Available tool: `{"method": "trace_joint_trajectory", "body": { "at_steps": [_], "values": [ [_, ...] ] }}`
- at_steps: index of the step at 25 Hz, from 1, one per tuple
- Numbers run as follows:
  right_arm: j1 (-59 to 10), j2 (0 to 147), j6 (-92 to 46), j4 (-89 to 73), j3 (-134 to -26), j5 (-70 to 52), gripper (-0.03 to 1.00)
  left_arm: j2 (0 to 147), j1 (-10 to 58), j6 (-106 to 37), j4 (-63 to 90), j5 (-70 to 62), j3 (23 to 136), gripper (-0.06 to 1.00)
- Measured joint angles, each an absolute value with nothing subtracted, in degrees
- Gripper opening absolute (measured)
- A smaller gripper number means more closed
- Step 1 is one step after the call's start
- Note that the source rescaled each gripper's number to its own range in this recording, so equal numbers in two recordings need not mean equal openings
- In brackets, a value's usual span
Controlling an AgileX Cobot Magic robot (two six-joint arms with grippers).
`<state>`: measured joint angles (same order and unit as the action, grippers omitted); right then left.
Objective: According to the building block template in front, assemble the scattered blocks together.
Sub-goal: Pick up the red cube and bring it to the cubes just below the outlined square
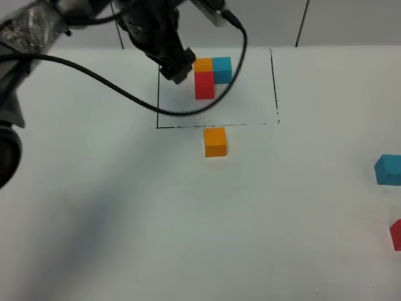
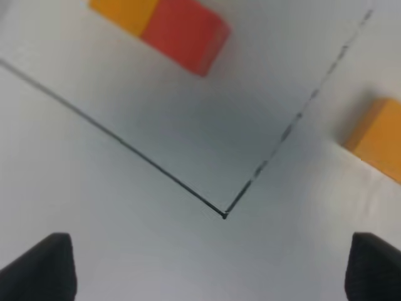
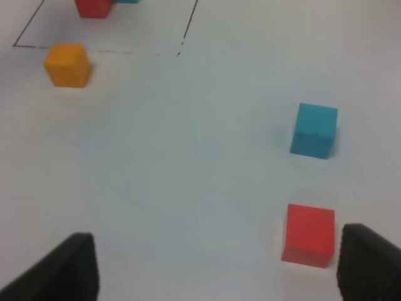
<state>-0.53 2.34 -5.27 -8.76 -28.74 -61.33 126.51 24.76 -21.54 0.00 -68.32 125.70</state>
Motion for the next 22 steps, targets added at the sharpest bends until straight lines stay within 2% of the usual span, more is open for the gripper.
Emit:
{"method": "trace_joint_trajectory", "body": {
  "at_steps": [6,13,22],
  "values": [
    [-0.53,2.34,-5.27,-8.76,-28.74,-61.33,0.59,117.22,15.06,-19.54,5.63,-68.32,115.20,1.00],
    [-0.53,2.34,-5.27,-8.76,-28.74,-61.33,0.59,97.49,5.46,-16.37,5.84,-66.33,93.43,1.00],
    [-0.53,2.34,-5.27,-8.76,-28.74,-61.33,0.59,63.84,2.73,-5.23,2.07,-63.53,70.06,1.00]
  ]
}}
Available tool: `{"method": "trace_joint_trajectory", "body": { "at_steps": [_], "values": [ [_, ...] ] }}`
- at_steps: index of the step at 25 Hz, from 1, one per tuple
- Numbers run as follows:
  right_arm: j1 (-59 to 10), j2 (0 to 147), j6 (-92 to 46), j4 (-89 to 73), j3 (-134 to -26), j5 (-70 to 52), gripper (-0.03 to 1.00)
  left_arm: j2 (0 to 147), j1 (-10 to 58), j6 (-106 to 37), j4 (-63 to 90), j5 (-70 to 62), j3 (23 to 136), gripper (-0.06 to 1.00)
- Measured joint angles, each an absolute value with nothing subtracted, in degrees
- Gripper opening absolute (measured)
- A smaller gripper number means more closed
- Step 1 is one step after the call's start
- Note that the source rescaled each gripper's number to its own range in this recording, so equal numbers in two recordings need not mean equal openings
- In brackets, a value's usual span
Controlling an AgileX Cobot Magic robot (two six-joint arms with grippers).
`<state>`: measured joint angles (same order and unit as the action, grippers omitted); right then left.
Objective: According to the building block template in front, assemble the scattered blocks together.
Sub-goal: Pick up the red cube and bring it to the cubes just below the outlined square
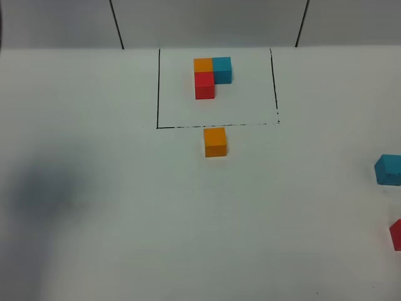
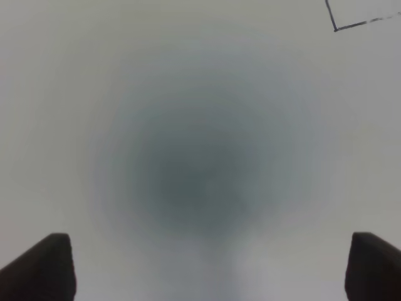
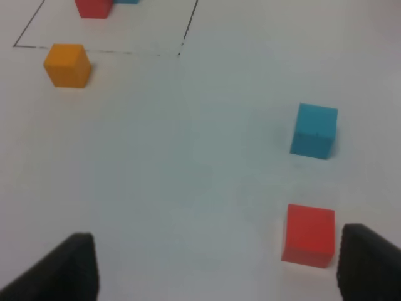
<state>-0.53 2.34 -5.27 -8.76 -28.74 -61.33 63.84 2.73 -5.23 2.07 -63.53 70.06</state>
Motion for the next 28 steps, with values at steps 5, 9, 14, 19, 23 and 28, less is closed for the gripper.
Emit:
{"method": "trace_joint_trajectory", "body": {
  "at_steps": [5,9,14,19,23,28],
  "values": [
    [-0.53,2.34,-5.27,-8.76,-28.74,-61.33,0.59,46.70,2.68,4.56,-3.94,-63.53,60.23,1.00],
    [-0.53,2.34,-5.27,-8.76,-28.74,-61.33,0.59,36.29,2.68,6.13,-4.84,-63.47,51.89,1.00],
    [-0.53,2.34,-5.27,-8.76,-28.74,-61.33,0.59,25.24,2.68,6.24,-3.44,-63.02,43.50,0.98],
    [-0.53,2.34,-5.27,-8.76,-28.74,-61.33,0.59,15.07,2.68,4.38,2.08,-62.76,36.58,0.97],
    [-0.53,2.34,-5.27,-8.76,-28.74,-61.33,0.59,8.34,2.68,1.18,5.58,-62.17,32.44,0.97],
    [-0.53,2.34,-5.27,-8.76,-28.74,-61.33,0.59,3.08,2.68,-1.88,8.52,-61.83,29.03,0.95]
  ]
}}
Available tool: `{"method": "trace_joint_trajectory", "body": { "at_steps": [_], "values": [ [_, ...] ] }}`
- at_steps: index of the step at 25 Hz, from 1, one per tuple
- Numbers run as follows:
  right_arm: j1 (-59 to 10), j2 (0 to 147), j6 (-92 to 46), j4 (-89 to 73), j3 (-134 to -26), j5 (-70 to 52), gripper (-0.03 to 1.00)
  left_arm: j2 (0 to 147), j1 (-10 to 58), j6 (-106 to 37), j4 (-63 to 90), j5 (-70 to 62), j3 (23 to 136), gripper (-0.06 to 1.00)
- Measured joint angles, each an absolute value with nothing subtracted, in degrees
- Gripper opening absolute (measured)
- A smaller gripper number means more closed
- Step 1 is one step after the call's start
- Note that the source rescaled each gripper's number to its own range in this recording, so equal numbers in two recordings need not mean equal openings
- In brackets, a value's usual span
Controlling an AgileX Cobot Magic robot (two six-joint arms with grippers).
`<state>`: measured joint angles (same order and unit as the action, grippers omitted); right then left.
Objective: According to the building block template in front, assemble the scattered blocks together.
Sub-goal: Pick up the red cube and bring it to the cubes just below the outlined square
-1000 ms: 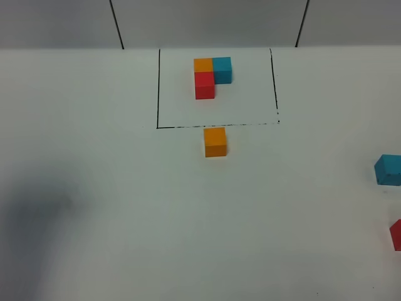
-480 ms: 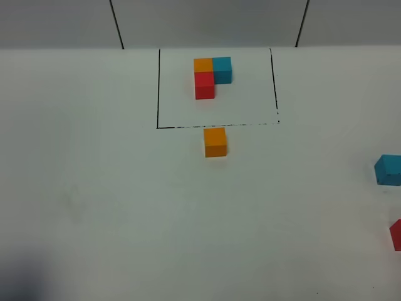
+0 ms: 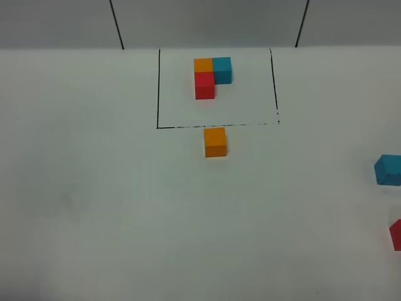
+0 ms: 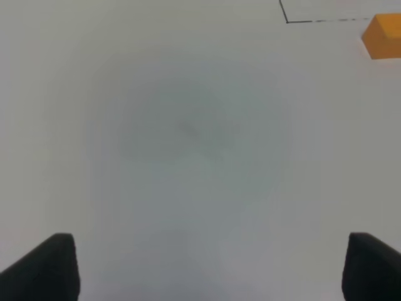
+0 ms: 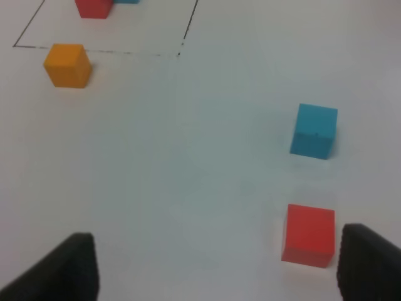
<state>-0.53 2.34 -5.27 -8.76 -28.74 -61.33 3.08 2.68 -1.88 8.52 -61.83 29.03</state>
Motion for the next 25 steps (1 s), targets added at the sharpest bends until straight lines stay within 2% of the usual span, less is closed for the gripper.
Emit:
{"method": "trace_joint_trajectory", "body": {
  "at_steps": [12,25],
  "values": [
    [-0.53,2.34,-5.27,-8.80,-28.74,-61.33,0.59,-0.35,2.68,-2.50,8.93,-61.07,29.00,0.85],
    [-0.53,2.34,-5.27,-8.80,-28.74,-61.33,0.59,-0.35,2.68,-2.39,8.93,-61.07,29.00,0.84]
  ]
}}
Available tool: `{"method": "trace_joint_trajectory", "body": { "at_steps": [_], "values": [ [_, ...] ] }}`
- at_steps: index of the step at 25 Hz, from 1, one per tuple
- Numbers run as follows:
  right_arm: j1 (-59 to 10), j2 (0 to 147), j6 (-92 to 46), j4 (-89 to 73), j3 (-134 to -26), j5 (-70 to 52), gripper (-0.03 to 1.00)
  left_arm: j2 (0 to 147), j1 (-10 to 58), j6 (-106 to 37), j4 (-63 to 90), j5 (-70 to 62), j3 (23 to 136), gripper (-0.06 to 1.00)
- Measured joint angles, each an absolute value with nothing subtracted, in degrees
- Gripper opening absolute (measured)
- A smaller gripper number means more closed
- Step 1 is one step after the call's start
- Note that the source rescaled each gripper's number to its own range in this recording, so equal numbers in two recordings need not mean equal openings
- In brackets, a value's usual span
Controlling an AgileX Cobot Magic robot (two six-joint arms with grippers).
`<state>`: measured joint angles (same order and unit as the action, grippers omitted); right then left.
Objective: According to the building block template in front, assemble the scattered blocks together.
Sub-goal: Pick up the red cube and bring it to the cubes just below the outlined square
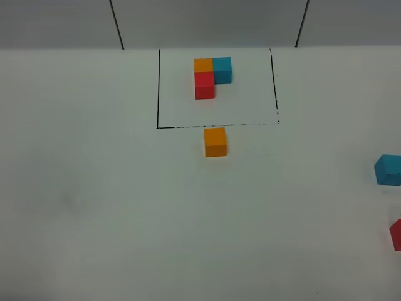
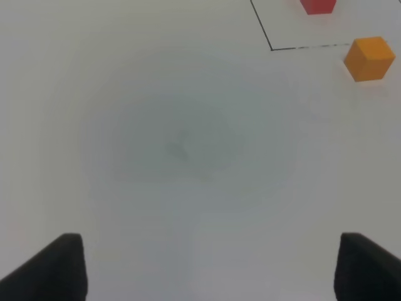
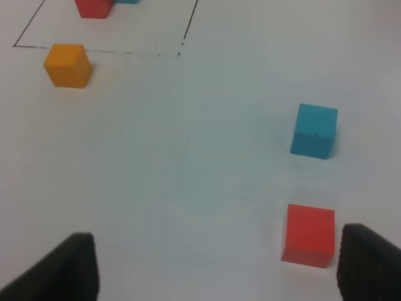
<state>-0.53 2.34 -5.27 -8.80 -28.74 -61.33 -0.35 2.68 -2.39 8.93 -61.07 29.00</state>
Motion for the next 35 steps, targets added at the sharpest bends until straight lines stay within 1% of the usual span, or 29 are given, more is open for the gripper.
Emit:
{"method": "trace_joint_trajectory", "body": {
  "at_steps": [35],
  "values": [
    [-0.53,2.34,-5.27,-9.79,-28.74,-61.28,0.59,-0.35,2.68,-2.35,8.93,-61.07,29.00,0.84]
  ]
}}
